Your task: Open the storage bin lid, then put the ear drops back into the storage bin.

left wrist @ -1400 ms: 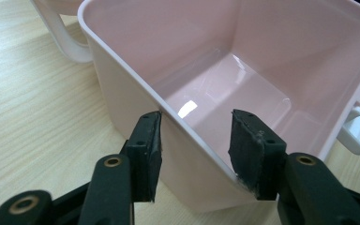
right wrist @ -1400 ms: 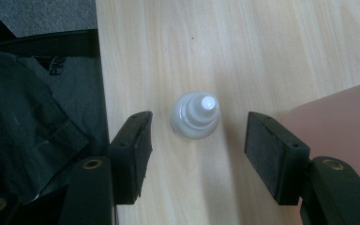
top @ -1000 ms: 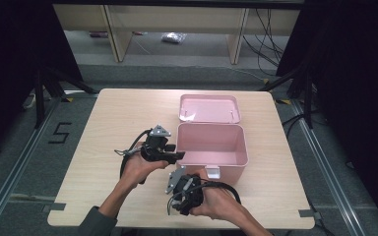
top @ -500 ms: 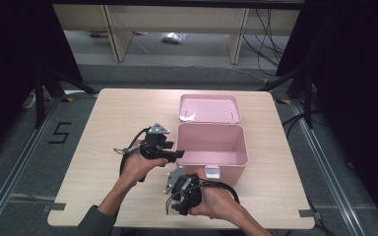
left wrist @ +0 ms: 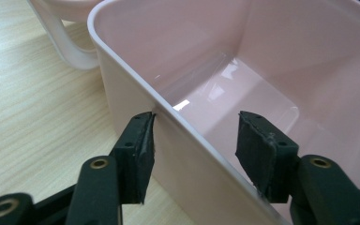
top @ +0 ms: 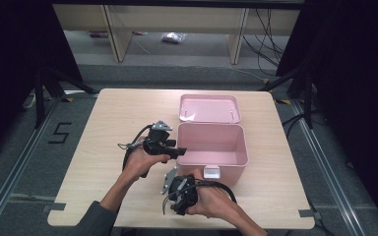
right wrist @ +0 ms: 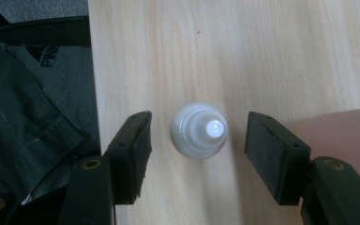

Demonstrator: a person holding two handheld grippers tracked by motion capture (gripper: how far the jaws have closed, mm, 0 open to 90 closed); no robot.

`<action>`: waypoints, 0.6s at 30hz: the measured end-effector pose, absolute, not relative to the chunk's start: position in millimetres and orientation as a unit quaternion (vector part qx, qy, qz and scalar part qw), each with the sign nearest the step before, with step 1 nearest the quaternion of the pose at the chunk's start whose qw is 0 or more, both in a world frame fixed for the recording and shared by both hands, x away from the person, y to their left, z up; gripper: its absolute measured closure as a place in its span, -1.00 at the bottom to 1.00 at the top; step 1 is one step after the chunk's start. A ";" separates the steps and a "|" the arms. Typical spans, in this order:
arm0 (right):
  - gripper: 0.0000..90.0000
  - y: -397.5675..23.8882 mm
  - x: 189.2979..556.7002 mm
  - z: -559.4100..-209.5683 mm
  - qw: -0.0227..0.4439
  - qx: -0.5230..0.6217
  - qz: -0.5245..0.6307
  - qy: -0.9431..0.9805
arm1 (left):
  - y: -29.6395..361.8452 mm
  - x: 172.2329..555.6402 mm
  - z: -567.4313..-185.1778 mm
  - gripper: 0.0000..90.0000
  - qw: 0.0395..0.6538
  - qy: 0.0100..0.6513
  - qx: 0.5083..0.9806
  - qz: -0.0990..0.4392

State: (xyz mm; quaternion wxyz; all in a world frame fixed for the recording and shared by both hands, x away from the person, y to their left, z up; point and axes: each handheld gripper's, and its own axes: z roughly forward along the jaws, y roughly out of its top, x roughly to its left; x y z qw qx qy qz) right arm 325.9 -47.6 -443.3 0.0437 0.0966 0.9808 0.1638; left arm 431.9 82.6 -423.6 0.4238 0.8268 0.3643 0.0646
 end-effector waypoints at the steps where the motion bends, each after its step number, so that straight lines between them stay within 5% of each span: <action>1: -0.05 -46.7 325.1 -444.5 0.038 0.103 0.162 0.981 | 82.9 431.9 -423.6 0.02 0.424 0.364 0.827 0.064; 18: 0.10 -40.3 334.5 -457.4 0.054 0.047 0.142 0.987 | 83.6 431.0 -422.0 0.07 0.433 0.367 0.821 0.062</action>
